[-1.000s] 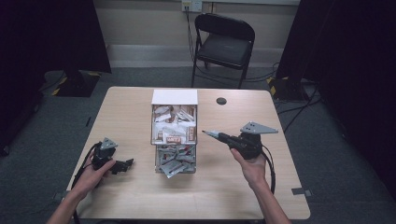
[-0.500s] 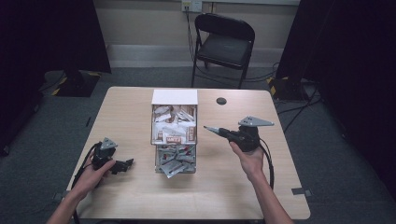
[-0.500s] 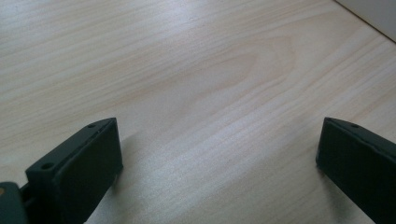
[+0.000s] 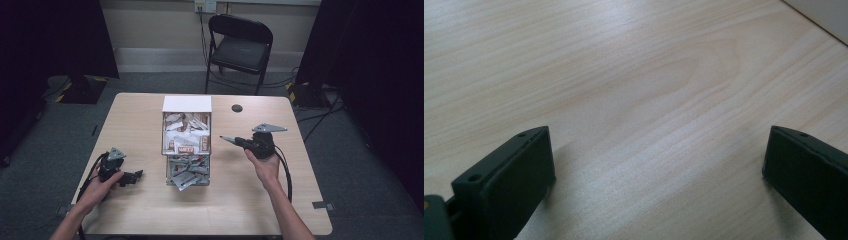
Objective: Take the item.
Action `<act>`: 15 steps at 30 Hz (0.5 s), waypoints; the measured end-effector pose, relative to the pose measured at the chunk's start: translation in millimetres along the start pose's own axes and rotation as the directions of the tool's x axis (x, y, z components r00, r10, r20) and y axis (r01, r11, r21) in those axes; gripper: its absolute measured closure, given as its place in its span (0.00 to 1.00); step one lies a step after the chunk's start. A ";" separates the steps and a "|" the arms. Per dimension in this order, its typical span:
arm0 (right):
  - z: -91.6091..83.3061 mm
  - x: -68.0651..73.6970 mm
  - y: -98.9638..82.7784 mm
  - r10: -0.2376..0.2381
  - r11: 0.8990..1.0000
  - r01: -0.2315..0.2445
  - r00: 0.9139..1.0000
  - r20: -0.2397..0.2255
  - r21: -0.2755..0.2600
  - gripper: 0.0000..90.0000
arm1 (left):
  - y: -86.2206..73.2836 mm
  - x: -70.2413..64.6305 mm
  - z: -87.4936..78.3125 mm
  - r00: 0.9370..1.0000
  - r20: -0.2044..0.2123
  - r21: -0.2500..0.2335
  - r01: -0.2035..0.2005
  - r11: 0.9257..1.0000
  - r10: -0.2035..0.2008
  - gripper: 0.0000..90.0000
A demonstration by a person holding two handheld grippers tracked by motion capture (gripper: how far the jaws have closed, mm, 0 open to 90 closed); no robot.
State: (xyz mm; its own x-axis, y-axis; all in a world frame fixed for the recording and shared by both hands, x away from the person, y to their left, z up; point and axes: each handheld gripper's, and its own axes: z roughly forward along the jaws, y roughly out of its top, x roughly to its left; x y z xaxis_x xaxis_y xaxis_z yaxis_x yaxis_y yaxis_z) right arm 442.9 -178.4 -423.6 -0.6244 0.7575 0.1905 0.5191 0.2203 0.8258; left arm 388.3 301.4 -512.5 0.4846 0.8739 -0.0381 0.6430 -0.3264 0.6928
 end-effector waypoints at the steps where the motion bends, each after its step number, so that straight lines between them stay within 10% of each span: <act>1: 1.5 -0.6 -0.6 0.002 1.000 -0.002 1.000 -0.001 0.005 1.00 | 0.0 0.0 -0.1 1.000 0.000 0.001 0.000 1.000 0.000 0.00; 15: 19.0 -2.9 -11.0 -0.001 0.999 0.001 1.000 0.002 0.053 1.00 | 0.0 0.0 -0.1 1.000 -0.001 0.001 -0.001 1.000 0.001 0.00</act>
State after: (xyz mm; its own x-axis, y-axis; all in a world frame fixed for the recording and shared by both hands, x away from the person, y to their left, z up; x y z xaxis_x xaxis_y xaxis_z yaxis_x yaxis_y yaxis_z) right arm 450.1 -171.4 -443.3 -0.6235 0.7587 0.1886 0.5488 0.2529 0.7968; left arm 388.3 301.5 -512.4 0.4845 0.8741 -0.0363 0.6431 -0.3277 0.6921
